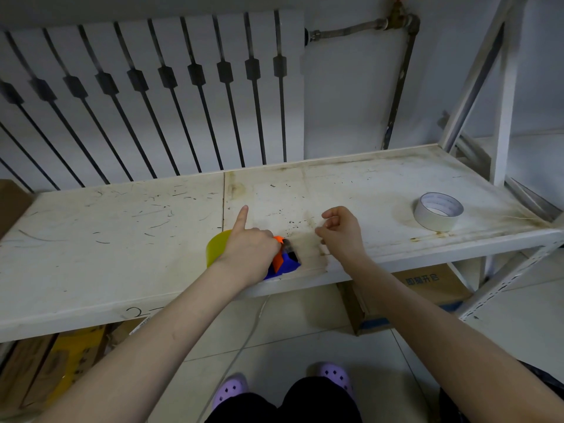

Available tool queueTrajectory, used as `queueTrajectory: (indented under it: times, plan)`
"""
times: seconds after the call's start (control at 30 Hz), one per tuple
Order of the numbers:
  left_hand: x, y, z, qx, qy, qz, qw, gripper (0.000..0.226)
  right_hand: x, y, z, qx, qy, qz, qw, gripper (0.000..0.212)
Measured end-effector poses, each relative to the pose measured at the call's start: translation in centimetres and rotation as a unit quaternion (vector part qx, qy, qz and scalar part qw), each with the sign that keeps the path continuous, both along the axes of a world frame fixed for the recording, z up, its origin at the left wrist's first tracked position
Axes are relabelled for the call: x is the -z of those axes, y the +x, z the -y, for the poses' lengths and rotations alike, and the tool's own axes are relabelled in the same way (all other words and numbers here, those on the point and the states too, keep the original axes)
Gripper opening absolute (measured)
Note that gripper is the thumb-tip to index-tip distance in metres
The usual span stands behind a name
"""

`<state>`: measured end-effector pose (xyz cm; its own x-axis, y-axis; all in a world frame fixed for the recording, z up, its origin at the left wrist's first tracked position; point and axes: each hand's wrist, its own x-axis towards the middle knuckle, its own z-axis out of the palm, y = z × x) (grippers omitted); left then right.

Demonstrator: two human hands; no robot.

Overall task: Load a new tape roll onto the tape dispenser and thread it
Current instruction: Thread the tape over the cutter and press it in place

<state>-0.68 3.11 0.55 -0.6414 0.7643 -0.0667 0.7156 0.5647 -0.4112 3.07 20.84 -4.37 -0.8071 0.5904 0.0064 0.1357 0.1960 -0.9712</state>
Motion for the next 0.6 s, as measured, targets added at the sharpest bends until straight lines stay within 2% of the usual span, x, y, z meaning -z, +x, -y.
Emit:
queueTrajectory:
  times: [0.1, 0.3, 0.47, 0.6]
  plan:
    - [-0.2, 0.1, -0.2, 0.004, -0.009, -0.009, 1.0, 0.029, 0.3, -0.4, -0.2, 0.007, -0.014, -0.005, 1.0, 0.023]
    - [-0.1, 0.3, -0.3, 0.01, -0.02, -0.018, 1.0, 0.033, 2.1, -1.2, -0.1, 0.013, -0.045, 0.046, 0.998, 0.021]
    - [0.3, 0.2, 0.0, 0.013, 0.044, 0.003, 0.999, 0.049, 2.3, -1.9, 0.0, 0.027, -0.035, 0.045, 0.998, 0.02]
    - [0.8, 0.6, 0.5, 0.031, 0.079, 0.006, 0.996, 0.042, 2.1, -2.3, 0.1, 0.027, -0.024, 0.043, 0.998, 0.019]
